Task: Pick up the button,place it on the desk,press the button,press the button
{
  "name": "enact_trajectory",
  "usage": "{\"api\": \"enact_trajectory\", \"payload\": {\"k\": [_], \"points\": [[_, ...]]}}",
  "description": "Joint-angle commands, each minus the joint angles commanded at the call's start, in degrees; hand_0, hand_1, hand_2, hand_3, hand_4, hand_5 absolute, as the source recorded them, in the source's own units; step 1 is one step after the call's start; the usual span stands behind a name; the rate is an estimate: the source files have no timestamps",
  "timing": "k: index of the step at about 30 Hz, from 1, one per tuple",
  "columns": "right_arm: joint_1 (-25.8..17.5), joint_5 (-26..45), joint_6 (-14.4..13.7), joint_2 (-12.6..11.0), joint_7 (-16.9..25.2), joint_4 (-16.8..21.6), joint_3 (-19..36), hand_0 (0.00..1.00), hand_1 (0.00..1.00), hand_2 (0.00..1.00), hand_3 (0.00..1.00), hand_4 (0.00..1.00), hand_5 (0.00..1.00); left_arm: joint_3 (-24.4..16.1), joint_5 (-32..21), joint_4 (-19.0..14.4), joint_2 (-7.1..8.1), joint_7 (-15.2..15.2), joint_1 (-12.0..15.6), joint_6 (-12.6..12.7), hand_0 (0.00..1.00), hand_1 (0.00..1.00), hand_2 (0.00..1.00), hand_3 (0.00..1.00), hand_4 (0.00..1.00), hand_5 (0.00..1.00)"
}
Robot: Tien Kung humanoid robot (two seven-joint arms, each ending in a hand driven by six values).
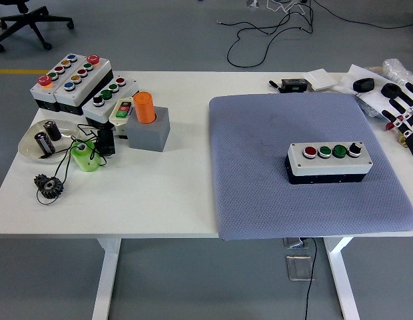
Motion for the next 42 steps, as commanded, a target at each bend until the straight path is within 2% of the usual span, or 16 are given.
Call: {"api": "enact_trajectory", "payload": {"k": [14, 15, 27, 42], "points": [[-0.3, 1.2, -0.8, -0.3, 0.4, -0.2, -0.2, 0.819, 0.770, 0.812, 0.773, 0.613, 0.478, -0.2, 0.5, 0.0, -0.11, 0.2, -0.3, -0.1, 0.634, 0.597, 0.573, 0.553, 0.343, 0.998], [-0.3, 1.3, -0.9, -0.3, 0.4, -0.2, -0.2, 0.814, 0.767, 0.808, 0.770, 0.617, 0.511, -0.2, 0.5, 0.0, -0.11, 0.2, -0.3, -0.1, 0.633, 0.597, 0.574, 0.552, 0.343, 0.998], [-0.2, 2.4, -3.1, -0.2, 1.1, -0.3, -1.1, 0.800, 0.755, 0.787, 0.753, 0.615, 0.530, 0.2, 0.4, 0.0, -0.07, 0.3, -0.4, -0.2, 0.632, 0.598, 0.577, 0.552, 0.343, 0.998], [-0.3, 2.8, -3.3, -0.2, 1.0, -0.5, -1.3, 0.789, 0.745, 0.774, 0.758, 0.612, 0.519, 0.3, 0.4, 0.0, -0.08, 0.4, -0.4, -0.3, 0.629, 0.598, 0.579, 0.553, 0.341, 0.998]]}}
